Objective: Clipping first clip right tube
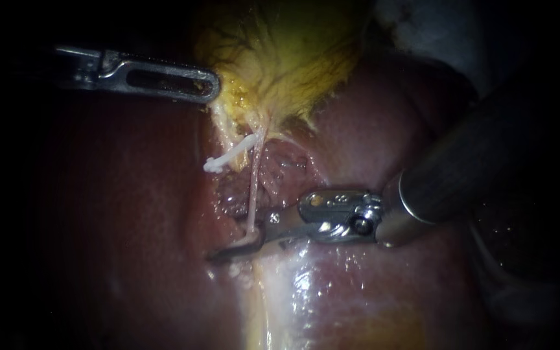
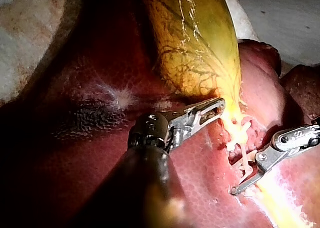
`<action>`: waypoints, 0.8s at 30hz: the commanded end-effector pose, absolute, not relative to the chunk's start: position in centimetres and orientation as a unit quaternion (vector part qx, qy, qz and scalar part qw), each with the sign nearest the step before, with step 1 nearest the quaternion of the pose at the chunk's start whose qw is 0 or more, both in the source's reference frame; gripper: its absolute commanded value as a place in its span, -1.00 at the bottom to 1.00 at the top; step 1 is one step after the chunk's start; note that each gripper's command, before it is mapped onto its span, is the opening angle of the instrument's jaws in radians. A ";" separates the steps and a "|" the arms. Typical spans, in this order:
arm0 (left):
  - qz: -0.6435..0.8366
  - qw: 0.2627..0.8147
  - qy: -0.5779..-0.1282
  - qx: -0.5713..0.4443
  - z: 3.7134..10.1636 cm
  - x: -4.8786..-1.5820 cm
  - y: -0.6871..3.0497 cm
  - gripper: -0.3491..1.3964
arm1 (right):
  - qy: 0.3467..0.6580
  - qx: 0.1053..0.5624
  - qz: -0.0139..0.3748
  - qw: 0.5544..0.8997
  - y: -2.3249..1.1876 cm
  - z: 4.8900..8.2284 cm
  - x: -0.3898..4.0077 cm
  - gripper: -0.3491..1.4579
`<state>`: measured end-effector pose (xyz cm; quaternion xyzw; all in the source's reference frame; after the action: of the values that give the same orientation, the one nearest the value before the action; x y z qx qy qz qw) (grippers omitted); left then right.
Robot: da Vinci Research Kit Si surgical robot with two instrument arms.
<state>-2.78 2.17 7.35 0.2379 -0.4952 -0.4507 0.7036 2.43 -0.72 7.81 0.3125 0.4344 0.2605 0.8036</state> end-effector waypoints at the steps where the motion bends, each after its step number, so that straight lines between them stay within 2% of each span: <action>1: -0.451 0.704 -0.495 0.238 7.35 -2.78 2.17 -1.00 | 0.436 0.314 0.261 0.802 -0.70 7.80 2.43 -0.22; 5: -0.450 0.704 -0.495 0.238 7.35 -2.76 2.16 -1.00 | 0.441 0.306 0.272 0.799 -0.59 7.74 2.43 -0.01; 12: -0.450 0.704 -0.495 0.238 7.36 -2.75 2.16 -1.00 | 0.454 0.296 0.286 0.790 -0.33 7.58 2.26 0.05; 17: -0.450 0.704 -0.495 0.238 7.36 -2.75 2.16 -1.00 | 0.483 0.319 0.273 0.769 -0.21 7.69 2.13 0.05; 24: -0.450 0.704 -0.495 0.238 7.36 -2.75 2.16 -1.00 | 0.539 0.375 0.237 0.716 -0.15 7.79 2.03 0.03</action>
<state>-2.75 2.16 7.36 0.2381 -0.4954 -0.4501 0.7037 2.01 -0.15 7.80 0.3849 0.5485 0.2291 0.7061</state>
